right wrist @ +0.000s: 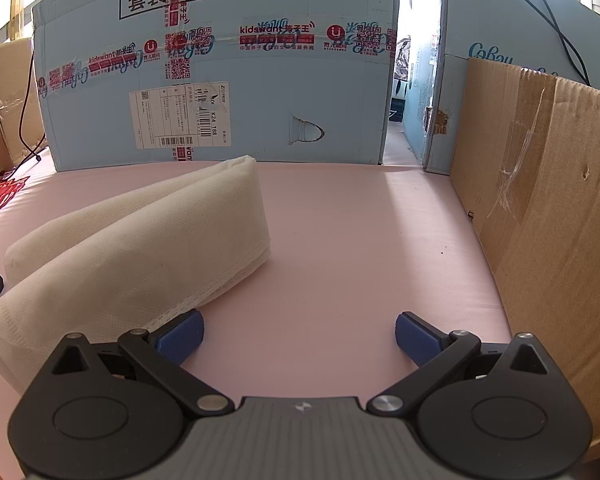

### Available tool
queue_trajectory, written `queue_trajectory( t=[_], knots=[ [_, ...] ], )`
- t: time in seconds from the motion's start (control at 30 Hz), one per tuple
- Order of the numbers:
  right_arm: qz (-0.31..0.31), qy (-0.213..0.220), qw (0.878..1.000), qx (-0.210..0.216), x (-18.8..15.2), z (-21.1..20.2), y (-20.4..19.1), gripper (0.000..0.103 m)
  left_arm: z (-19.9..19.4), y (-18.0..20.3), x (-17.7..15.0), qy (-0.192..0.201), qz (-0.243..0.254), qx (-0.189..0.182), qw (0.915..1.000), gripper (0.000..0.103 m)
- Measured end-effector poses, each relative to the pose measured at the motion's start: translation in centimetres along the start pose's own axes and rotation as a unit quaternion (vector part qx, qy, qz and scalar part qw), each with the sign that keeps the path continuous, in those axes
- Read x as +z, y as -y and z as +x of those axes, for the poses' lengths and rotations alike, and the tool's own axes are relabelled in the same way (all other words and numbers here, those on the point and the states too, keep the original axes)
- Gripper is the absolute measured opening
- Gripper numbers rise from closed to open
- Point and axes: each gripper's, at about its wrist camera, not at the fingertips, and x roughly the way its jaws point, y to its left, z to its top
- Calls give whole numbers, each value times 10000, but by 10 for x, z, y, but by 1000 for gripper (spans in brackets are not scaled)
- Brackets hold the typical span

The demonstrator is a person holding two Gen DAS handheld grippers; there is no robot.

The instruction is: Fold shopping bag

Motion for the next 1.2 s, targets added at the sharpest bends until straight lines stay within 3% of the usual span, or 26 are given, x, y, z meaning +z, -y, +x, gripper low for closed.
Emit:
queue_trajectory(
  t=[1.2],
  knots=[
    [14, 0, 10000, 11, 2, 4, -2, 103, 7, -9, -6, 1, 1, 0, 10000, 103]
  ],
)
